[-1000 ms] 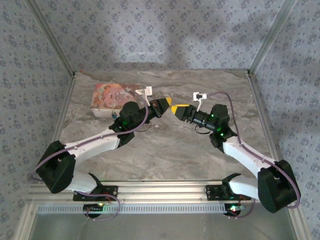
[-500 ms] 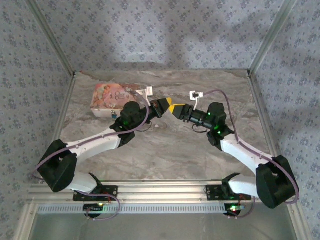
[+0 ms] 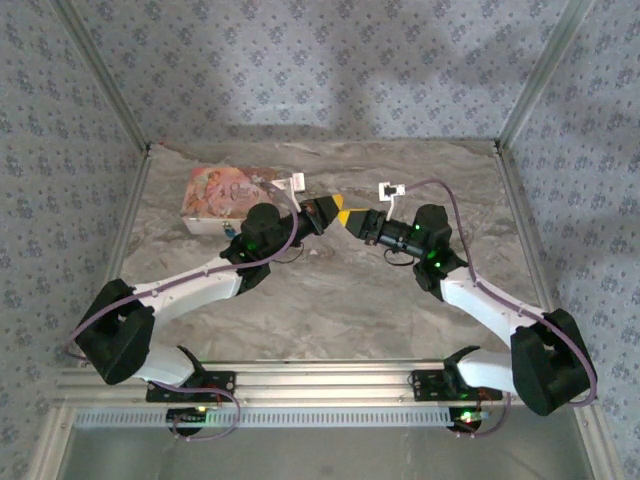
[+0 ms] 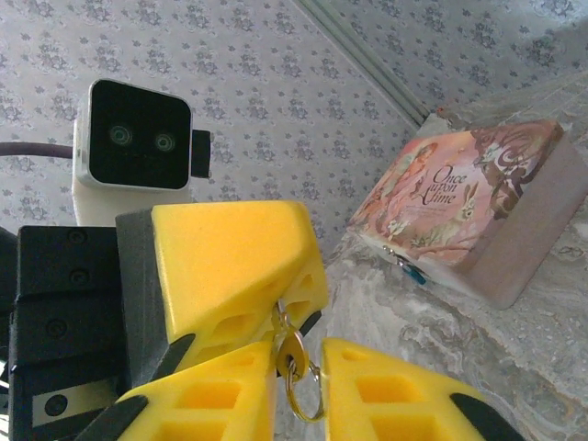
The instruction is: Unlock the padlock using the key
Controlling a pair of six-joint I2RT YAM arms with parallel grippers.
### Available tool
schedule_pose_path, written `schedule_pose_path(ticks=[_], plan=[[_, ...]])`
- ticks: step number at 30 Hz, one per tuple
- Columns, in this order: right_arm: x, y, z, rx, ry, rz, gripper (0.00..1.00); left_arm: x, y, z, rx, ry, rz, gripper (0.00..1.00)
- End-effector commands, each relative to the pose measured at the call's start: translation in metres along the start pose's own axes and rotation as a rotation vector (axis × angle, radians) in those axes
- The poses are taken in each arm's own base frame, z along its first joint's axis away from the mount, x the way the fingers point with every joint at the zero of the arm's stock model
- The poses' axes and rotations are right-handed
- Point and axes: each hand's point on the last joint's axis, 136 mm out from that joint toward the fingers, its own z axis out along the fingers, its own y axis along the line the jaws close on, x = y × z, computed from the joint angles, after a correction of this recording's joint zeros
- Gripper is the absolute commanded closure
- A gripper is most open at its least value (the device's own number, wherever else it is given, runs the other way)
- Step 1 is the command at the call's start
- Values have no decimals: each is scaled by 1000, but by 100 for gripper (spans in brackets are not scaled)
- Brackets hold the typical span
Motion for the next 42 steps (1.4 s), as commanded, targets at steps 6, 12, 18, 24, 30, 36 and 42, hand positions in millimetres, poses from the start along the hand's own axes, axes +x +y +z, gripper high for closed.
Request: schedule_pose_path(ticks=[6,12,18,24,30,36,42], plan=[[-9,-1,0,24,-27,-1,95,-7,-10,-3,34,-39,-5,100],[-11,-11,-8,90,-36,-18,100,-6,-7,-5,19,-40,7,90],[-4,-27,-17,211,23,-68,100,-11,0,-12,-41,-43,61,41],[-1,-51,-34,387,108,-166,100,-31,26,-29,-175,-39,106,11],[-8,-71,-53,517,137,-192,100,-65,69,-64,-386,-37,162,2],[-14,-85,-68,638,150,-208,100,-90,107,-107,-648,27,274,2],[-9,-96,-79,718,161,-156,100,-101,139,-129,-836,136,347,2]])
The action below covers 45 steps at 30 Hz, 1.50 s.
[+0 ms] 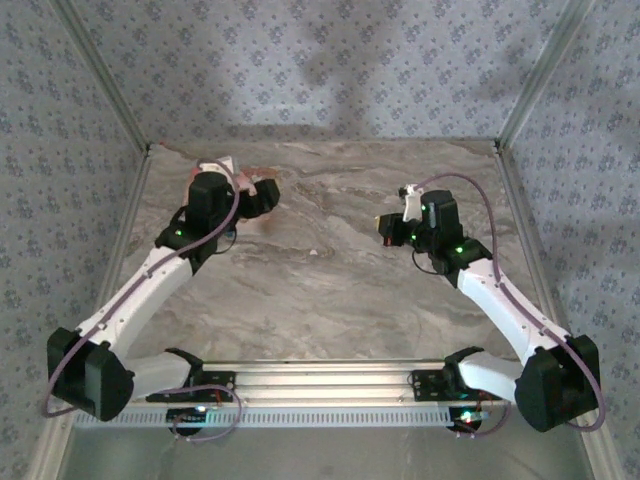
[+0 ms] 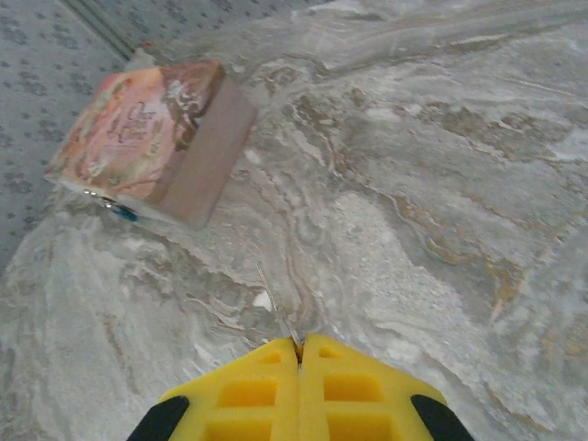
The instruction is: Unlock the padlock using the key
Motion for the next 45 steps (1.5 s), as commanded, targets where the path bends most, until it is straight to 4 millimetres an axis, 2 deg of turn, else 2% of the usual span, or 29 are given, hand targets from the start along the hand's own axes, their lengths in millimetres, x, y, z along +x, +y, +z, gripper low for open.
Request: schedule_pose_path(ticks=[1,7,13,20,26,33,39,45], plan=[[-5,-5,-11,55,1,12,100,12,24,1,-124,111,128,2],[5,-11,-13,97,22,39,100,26,22,30,-137,231,170,4],[13,-16,-14,122,39,45,100,43,31,71,-182,328,192,5],[15,-17,-12,126,54,47,100,53,37,123,-217,408,228,5],[18,-17,-13,132,64,54,100,64,41,153,-233,460,237,5],[23,-18,-16,141,82,71,100,78,49,163,-249,501,238,6],[27,-16,-16,138,113,99,100,90,59,159,-278,536,247,6],[20,-7,-19,109,103,124,100,99,65,151,-306,574,263,6]])
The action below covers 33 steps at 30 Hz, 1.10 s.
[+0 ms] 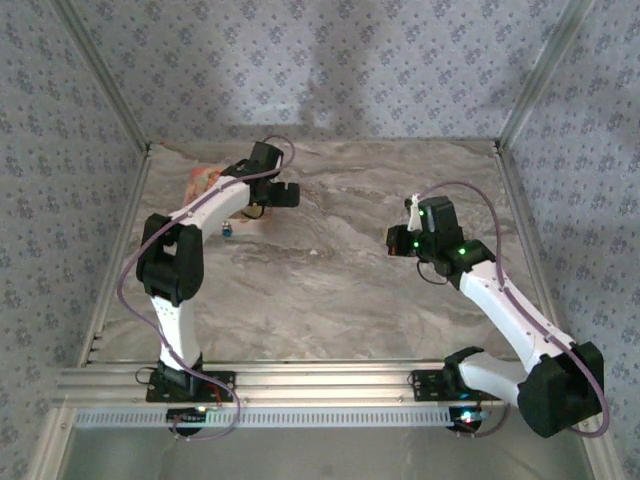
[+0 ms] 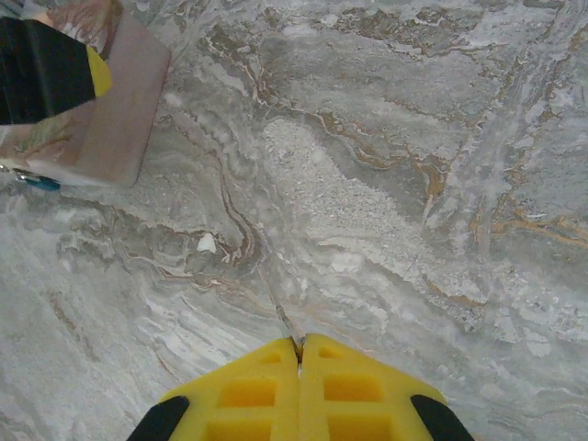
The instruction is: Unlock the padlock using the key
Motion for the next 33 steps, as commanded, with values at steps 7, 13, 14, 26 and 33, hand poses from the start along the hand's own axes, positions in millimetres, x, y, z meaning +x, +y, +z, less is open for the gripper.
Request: schedule_pose_path(ticks=[7,13,14,26,33], plan=[[-20,16,-18,-29,-34,26,100,26,1,-5,-39,85,28,6],[-25,17,-26,-18,-56,10,100,25,-21,-10,-3,84,47,6],[-26,17,-27,-17,-58,9,100,26,-25,-11,2,83,51,5],[-12,11,-31,-15,-49,-10,100,28,-44,-21,44,73,58,5],[-4,5,-28,-2,-21,-45,100,36,-52,-25,56,71,59,5]])
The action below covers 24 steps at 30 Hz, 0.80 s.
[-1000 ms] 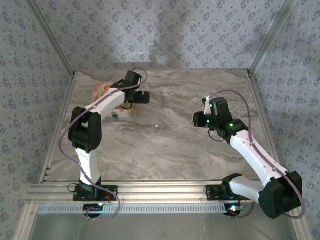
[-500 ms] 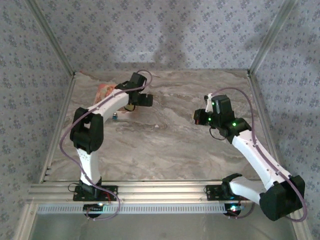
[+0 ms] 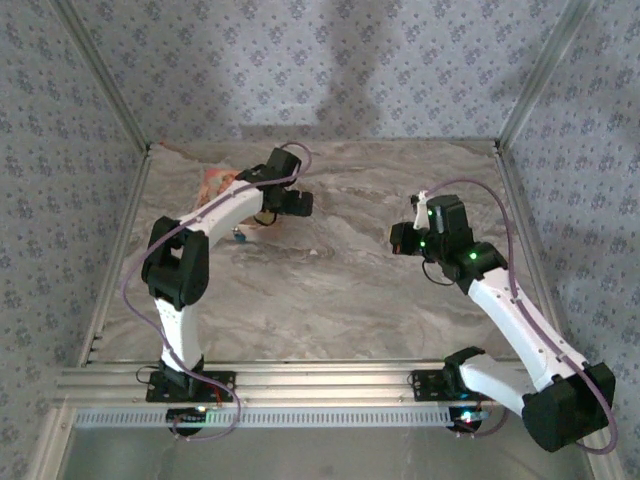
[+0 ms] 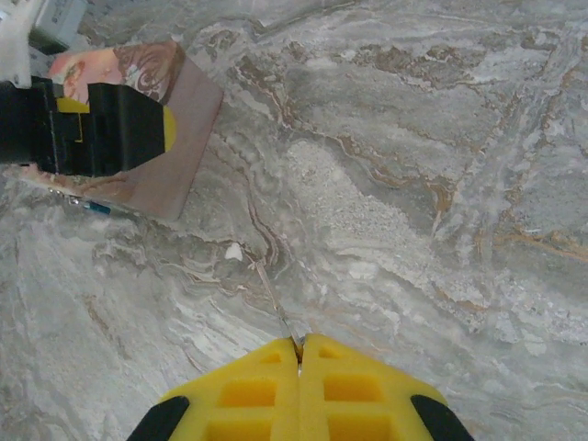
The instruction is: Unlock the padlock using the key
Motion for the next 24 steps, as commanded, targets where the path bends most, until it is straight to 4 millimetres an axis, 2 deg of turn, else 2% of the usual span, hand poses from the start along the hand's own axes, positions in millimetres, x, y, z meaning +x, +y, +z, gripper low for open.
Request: schedule_pose_path(ticks=[1,5,14,24], plan=[[7,-6,-1,21,25,-34,100,14,-12,-15,42,29,-9,5],[8,-8,-2,27,32,-36,100,23,-30,-18,76,33,0,6],[12,-21,-9,58,40,-8,100,51,-101,-11,197,81,69,6],[15,-34,-12,93,48,15,100,47,-182,-1,339,101,135,6]])
